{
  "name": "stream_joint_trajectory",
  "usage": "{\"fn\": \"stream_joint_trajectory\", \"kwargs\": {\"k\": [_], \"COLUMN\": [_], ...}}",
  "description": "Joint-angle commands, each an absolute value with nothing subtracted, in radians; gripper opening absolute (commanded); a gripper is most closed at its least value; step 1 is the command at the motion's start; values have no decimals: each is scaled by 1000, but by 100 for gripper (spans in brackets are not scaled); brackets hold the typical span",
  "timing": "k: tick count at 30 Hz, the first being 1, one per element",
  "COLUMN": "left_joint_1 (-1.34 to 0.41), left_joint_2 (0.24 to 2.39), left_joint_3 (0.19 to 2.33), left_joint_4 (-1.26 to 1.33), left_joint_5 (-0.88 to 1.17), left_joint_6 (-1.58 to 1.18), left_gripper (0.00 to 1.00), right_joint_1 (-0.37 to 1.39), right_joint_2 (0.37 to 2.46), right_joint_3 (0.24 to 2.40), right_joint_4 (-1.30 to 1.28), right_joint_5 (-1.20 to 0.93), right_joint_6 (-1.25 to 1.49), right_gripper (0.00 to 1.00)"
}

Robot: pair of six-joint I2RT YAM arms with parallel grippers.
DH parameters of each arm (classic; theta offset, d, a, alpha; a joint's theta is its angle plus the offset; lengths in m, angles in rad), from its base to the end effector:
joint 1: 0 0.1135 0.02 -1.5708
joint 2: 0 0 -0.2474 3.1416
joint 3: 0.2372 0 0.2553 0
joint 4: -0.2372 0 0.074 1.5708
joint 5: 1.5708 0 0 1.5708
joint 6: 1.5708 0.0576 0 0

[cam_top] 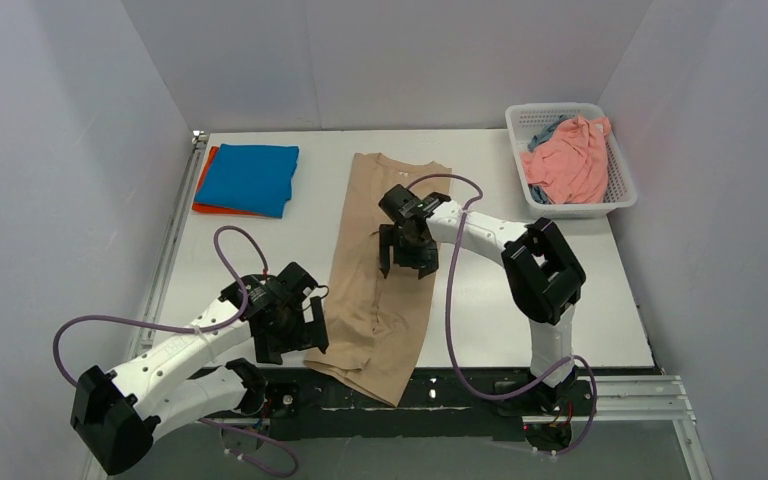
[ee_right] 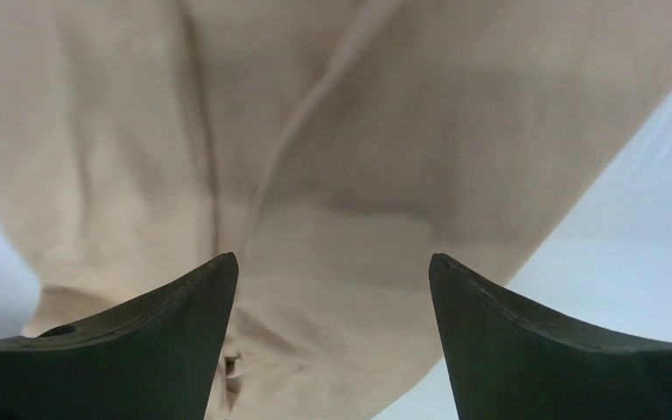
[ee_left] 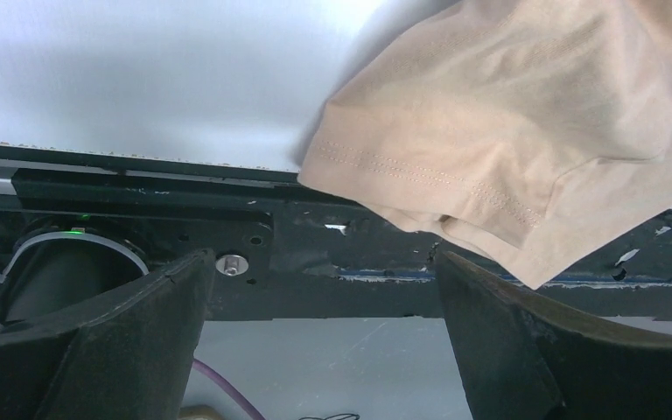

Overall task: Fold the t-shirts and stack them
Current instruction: Rotate the tshirt 90 degrees, then grab the bottom of the folded rectangular tshirt with both arms

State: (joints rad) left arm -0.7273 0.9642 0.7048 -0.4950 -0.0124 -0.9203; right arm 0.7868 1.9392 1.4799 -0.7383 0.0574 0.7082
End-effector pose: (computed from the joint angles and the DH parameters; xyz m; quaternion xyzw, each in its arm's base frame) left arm 0.1723 -0.1524 0.2210 -0.0909 0.9133 -0.2874 0.2739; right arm 0.2891 0.2852 0.1656 -0.0333 0.9817 0.1054 0.1552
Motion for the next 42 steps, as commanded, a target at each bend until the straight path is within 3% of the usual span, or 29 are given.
{"fn": "stream_joint_trajectory", "kwargs": {"k": [1,11,18,24,29,34,42], "left_joint_1": [-716,-711,-698,-684,-701,-762,-822], "left_joint_2": [930,951,1021,1119,1177,1242,1377], "left_joint_3": [663,640,657,687,711,732,765], "left_joint_4": [-557,-497,-415,-337,-313,-301,-236], "left_joint_5": [-6,45,94,177,184,122,55], "left_joint_6": [-936,-945,-931,-930,-931,-916,-913], "left_gripper": [98,98,98,98,98,98,83], "right_joint_1": [741,591,480,472,482,544,727], "right_joint_2": [1974,2131,2275,2199,1966,1678,1413], "right_joint_3": [1471,1559,1805,1929,1725,1305,842], "right_joint_4": [-700,-690,-747,-822,-801,-693,-563], "right_joint_5": [78,8,-60,-35,-16,-45,-106], "right_joint_6": [762,697,616,522,584,698,933], "right_gripper": [88,88,87,88,88,86,83]}}
